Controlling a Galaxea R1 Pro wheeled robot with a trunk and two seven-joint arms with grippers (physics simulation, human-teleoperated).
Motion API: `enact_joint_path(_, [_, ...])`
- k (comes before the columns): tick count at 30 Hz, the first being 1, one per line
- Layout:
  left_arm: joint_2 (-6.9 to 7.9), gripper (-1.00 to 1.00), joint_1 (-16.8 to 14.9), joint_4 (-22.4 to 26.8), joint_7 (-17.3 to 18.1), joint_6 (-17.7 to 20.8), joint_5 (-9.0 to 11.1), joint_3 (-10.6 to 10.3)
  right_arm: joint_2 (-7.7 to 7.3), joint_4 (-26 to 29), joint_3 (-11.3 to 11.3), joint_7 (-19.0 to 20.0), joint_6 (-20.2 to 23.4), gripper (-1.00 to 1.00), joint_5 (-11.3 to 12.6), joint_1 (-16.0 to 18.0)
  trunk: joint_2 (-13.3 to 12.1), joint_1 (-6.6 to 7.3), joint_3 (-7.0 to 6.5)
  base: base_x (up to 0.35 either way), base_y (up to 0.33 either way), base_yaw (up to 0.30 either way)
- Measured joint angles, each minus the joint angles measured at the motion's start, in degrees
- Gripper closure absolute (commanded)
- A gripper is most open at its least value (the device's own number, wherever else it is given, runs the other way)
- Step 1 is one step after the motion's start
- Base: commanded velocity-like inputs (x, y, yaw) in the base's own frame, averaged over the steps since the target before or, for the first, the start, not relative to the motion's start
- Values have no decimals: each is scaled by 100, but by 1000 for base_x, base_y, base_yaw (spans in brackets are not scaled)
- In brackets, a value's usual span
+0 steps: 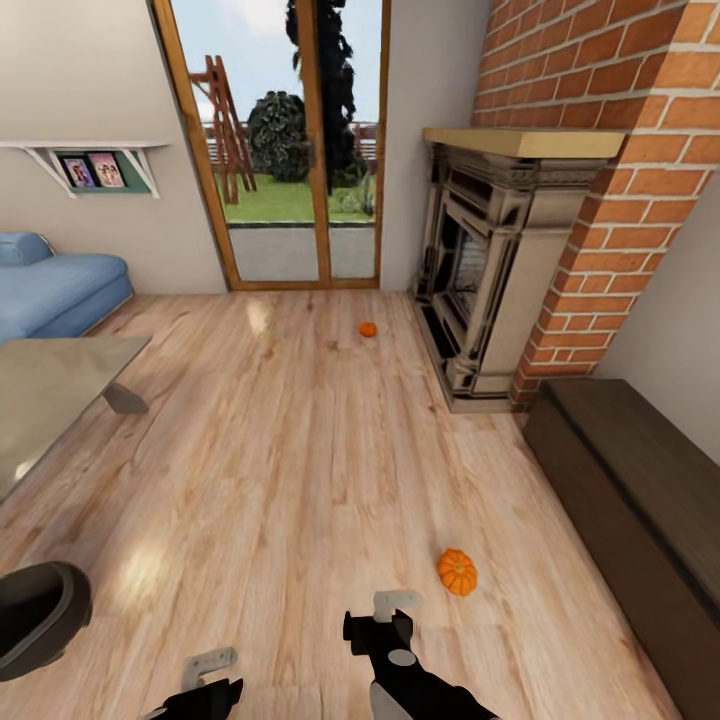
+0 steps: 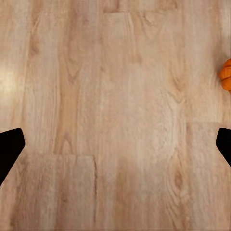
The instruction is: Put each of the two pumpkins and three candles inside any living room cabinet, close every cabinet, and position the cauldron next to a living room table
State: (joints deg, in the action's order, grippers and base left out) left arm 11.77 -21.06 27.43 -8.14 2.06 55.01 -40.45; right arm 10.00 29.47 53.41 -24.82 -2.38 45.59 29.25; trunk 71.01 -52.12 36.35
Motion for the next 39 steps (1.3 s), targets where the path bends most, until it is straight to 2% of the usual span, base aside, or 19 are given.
enact_joint_path(27, [0, -100, 0, -1, 2, -1, -11, -6, 0, 6, 0, -2, -31, -100, -2, 0, 0, 1, 33, 282, 175, -23])
enact_joint_path(39, [0, -100, 0, -3, 3, 1, -11, -7, 0, 2, 7, -6, -151, -100, -5, 0, 0, 1, -50, 302, 114, -135])
